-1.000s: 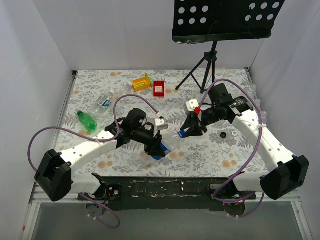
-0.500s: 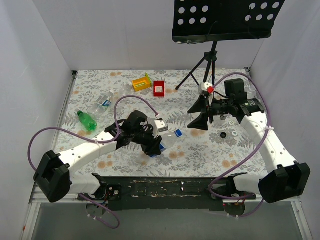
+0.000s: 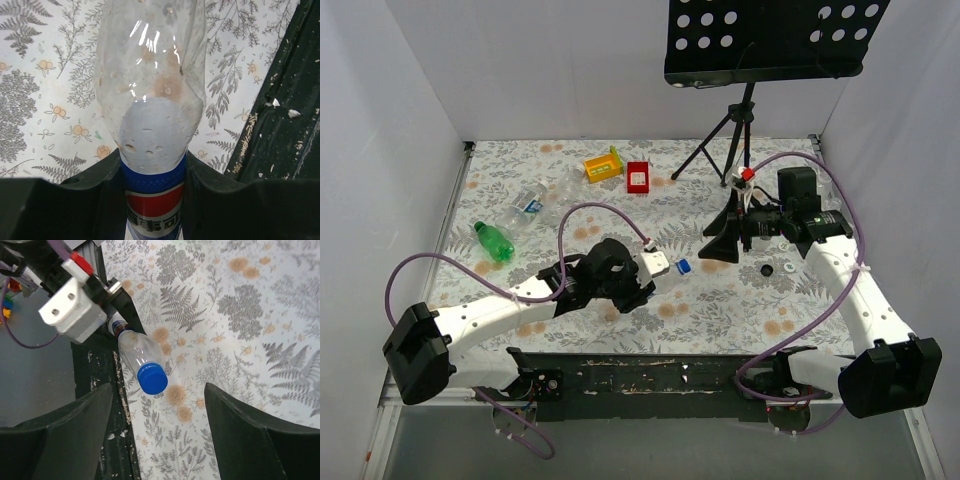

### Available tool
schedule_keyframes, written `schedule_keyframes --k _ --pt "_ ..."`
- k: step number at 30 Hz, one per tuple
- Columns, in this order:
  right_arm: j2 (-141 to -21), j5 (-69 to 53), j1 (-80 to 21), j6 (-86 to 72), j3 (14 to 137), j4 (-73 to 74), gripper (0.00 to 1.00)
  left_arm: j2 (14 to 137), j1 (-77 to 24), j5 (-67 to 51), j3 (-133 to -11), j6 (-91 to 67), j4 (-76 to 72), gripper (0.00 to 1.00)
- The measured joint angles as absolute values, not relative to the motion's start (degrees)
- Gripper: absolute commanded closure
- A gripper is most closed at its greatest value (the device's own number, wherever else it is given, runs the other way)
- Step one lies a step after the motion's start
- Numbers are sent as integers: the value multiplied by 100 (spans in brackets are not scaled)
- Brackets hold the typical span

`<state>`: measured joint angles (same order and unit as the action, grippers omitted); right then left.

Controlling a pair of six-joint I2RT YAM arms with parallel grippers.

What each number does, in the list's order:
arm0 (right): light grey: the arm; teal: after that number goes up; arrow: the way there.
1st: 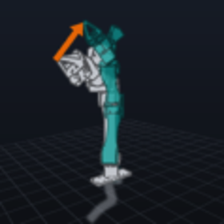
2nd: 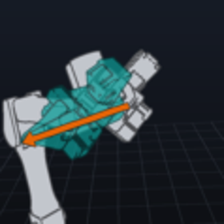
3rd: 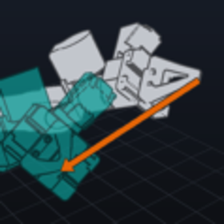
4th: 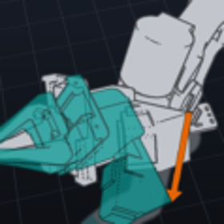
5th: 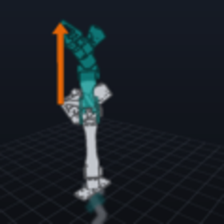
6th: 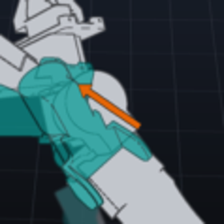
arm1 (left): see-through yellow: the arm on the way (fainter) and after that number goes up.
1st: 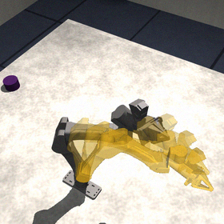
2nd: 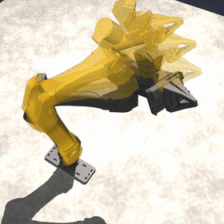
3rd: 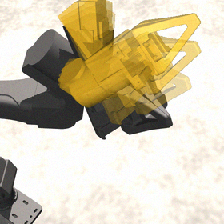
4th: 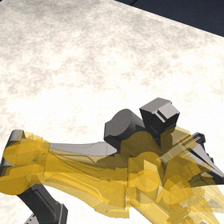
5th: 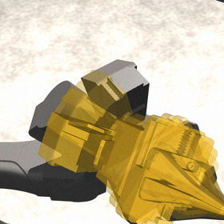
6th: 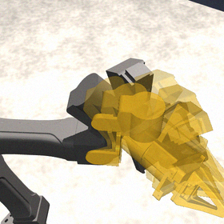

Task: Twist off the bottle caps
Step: Unscrew the bottle cap from the plastic bottle.

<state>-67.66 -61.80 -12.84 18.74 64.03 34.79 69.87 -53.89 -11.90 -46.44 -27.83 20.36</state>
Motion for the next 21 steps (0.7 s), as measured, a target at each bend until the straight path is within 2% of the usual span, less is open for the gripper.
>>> schedule_keyframes --k 9,21 --pt "-6949 -6012 -1304 530 5822 2832 20 7076 -5631 -661 -4633 -2838 1579 95" --pt "-7227 -5487 -1767 121 5822 2698 26 7293 -5719 -403 -4635 -2897 1448 95"
